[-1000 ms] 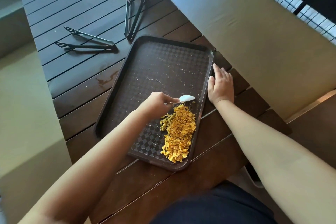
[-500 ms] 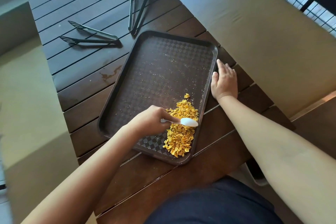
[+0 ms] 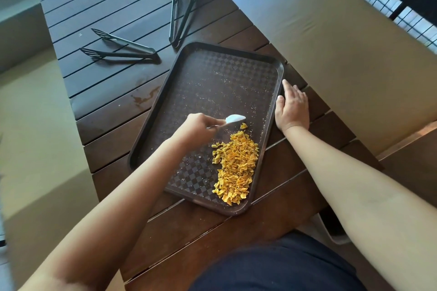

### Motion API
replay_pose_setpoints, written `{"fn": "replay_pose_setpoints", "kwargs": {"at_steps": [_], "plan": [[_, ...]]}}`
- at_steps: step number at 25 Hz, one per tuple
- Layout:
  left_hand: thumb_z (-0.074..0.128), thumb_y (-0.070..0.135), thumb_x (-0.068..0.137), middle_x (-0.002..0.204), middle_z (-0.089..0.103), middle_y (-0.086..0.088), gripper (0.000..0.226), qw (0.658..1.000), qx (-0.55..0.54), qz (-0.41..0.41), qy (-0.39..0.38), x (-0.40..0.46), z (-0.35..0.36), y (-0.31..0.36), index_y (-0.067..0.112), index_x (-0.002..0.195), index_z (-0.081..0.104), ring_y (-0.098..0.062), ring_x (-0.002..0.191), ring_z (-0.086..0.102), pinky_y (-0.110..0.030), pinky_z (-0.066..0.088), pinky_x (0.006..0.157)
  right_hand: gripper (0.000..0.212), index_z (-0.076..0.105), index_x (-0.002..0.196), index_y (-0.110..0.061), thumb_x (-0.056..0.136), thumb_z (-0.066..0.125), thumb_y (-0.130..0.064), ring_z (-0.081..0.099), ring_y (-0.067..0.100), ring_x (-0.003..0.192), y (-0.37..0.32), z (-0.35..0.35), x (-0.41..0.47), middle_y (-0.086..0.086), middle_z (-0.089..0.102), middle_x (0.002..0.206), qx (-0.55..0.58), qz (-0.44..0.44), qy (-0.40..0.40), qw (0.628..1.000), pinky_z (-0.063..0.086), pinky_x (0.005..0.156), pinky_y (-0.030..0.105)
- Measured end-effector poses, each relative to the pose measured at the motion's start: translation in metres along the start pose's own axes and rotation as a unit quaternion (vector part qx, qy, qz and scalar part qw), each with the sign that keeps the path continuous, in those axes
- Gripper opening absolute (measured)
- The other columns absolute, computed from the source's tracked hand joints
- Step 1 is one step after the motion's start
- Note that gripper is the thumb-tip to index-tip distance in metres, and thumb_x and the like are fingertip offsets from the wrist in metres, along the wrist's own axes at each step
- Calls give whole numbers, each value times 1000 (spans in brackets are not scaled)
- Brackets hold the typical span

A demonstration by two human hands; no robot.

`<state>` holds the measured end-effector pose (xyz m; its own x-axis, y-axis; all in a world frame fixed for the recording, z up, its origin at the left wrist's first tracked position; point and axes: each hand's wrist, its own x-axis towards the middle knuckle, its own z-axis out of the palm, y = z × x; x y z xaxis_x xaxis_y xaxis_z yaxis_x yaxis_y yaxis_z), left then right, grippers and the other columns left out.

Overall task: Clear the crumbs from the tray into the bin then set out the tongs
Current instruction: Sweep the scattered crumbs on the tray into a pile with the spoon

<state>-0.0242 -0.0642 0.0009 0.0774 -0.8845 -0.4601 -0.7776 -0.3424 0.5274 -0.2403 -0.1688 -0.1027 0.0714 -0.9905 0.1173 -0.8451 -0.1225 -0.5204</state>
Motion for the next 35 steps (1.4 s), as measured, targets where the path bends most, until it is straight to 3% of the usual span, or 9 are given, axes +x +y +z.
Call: {"fn": "replay_pose_setpoints", "kwargs": {"at_steps": [2, 6, 11, 14, 21, 26, 29, 32, 35], "plan": [[56, 23, 92, 94, 68, 6, 27, 999, 18, 0, -42, -3, 3, -2, 24, 117, 67, -2, 39, 38, -7, 29, 36, 58, 38, 141, -9, 87, 28, -29, 34, 28, 135, 0, 0, 0, 14, 45, 141, 2, 0, 2, 1000, 17, 113, 38], [56, 15, 91, 105, 69, 3, 27, 994, 41, 5, -104, -15, 1, -8, 20, 114, 69, 5, 32, 40, -5, 28, 36, 57, 38, 141, -9, 88, 28, -29, 34, 28, 135, 0, 0, 0, 14, 44, 141, 2, 1, 2, 1000, 16, 113, 38], [54, 19, 93, 88, 64, 5, 28, 1000, -20, 6, -13, 7, 6, 14, 22, 118, 66, 3, 32, 41, -5, 28, 35, 57, 37, 141, -10, 88, 27, -30, 33, 27, 136, 0, -1, 0, 13, 44, 142, 0, 2, -6, 1000, 15, 114, 38], [52, 18, 94, 89, 63, 6, 29, 999, -28, 5, -35, 6, 17, 18, 21, 120, 64, 1, 36, 44, -4, 29, 36, 58, 37, 141, -10, 88, 27, -30, 33, 28, 136, 0, -1, -1, 13, 44, 142, 4, 1, -7, 1000, 15, 114, 39], [55, 17, 91, 58, 55, 16, 26, 996, -28, -18, -78, -32, 17, -16, 29, 109, 70, -3, 33, 31, -11, 27, 38, 61, 37, 141, -8, 87, 30, -34, 33, 30, 135, -1, -3, -1, 16, 44, 141, -3, -1, -15, 1000, 17, 113, 41], [57, 16, 91, 69, 66, 9, 26, 979, -174, -78, 71, -56, 14, -41, 31, 110, 67, -2, 35, 32, -13, 30, 37, 64, 32, 143, -7, 85, 27, -35, 30, 31, 137, -2, -7, -4, 17, 39, 144, -25, -13, -40, 999, 16, 113, 43], [60, 20, 90, 92, 70, 0, 23, 960, -194, -106, 171, -66, 21, -59, 23, 110, 70, -1, 58, 55, -17, 46, 57, 66, 31, 143, -6, 85, 24, -35, 28, 32, 138, -3, -8, -2, 16, 37, 146, -36, -8, -56, 998, 15, 113, 44], [60, 23, 88, 107, 68, -4, 27, 943, -120, -153, 271, -78, 29, -78, 15, 113, 67, -19, 99, 63, -28, 47, 85, 67, 32, 144, -11, 84, 19, -39, 27, 32, 138, -1, -10, -11, 15, 34, 148, -49, -13, -61, 997, 15, 113, 44], [58, 28, 88, 112, 59, -9, 36, 922, -12, -215, 322, -94, 37, -83, 11, 119, 55, -29, 101, 59, -33, 42, 76, 64, 38, 141, -16, 85, 21, -40, 26, 33, 137, 5, -15, -28, 16, 35, 147, -57, -9, -48, 997, 15, 113, 46]]}}
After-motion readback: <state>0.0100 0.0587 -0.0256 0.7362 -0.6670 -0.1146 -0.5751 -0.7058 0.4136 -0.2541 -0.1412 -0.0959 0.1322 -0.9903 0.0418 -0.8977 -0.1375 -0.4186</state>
